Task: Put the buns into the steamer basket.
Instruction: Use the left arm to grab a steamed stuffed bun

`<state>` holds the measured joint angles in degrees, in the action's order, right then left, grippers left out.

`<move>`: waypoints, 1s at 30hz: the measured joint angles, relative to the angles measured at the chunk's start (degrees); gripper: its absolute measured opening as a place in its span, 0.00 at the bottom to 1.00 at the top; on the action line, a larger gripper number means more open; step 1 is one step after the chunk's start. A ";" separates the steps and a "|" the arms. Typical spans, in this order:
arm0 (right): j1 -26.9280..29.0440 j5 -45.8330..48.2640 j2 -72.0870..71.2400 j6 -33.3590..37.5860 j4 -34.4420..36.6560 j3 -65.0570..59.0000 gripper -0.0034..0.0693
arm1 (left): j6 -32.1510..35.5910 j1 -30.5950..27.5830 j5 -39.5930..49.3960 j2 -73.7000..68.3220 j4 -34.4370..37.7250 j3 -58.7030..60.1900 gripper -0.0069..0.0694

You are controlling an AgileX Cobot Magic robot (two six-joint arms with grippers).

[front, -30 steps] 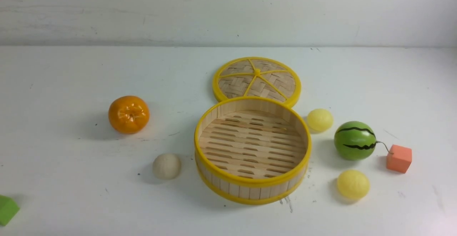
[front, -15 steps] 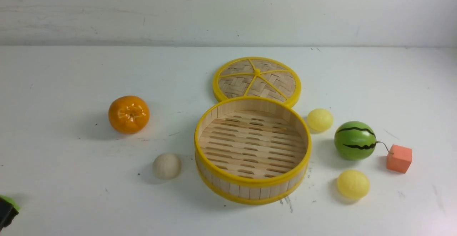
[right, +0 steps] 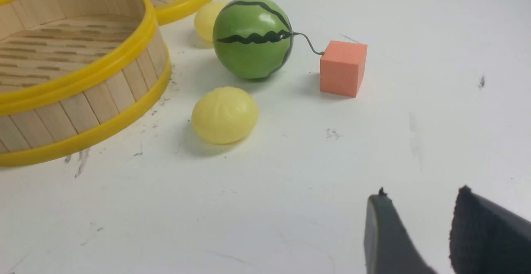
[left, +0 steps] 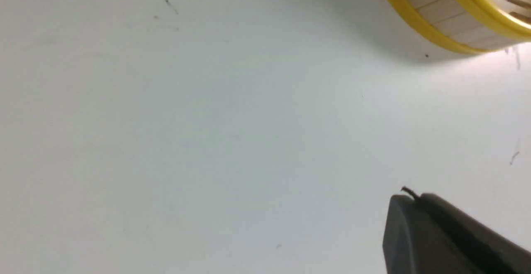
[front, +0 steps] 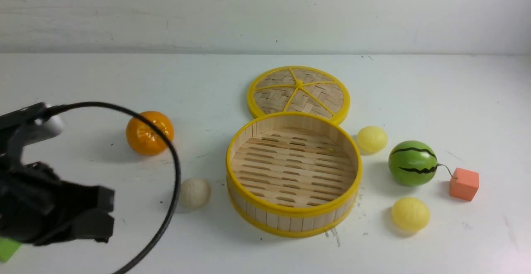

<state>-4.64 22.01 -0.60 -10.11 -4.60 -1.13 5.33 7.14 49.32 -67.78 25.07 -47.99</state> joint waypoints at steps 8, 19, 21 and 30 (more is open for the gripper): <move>0.00 0.00 0.00 0.00 0.00 0.00 0.38 | -7.63 17.03 -0.75 -18.81 -10.77 -16.12 0.07; 0.00 0.00 0.00 0.00 0.00 0.00 0.38 | -13.93 14.19 1.82 -37.16 -23.31 -31.05 0.08; 0.00 0.00 0.00 0.00 0.00 0.00 0.38 | -13.02 13.04 1.88 -39.04 -23.19 -32.65 0.12; 0.00 0.00 0.00 0.00 0.00 0.00 0.38 | -11.16 12.71 -0.76 -42.83 -22.74 -34.24 0.40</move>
<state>-4.64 22.01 -0.60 -10.11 -4.60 -1.13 -5.83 19.85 48.56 -110.61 2.32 -82.23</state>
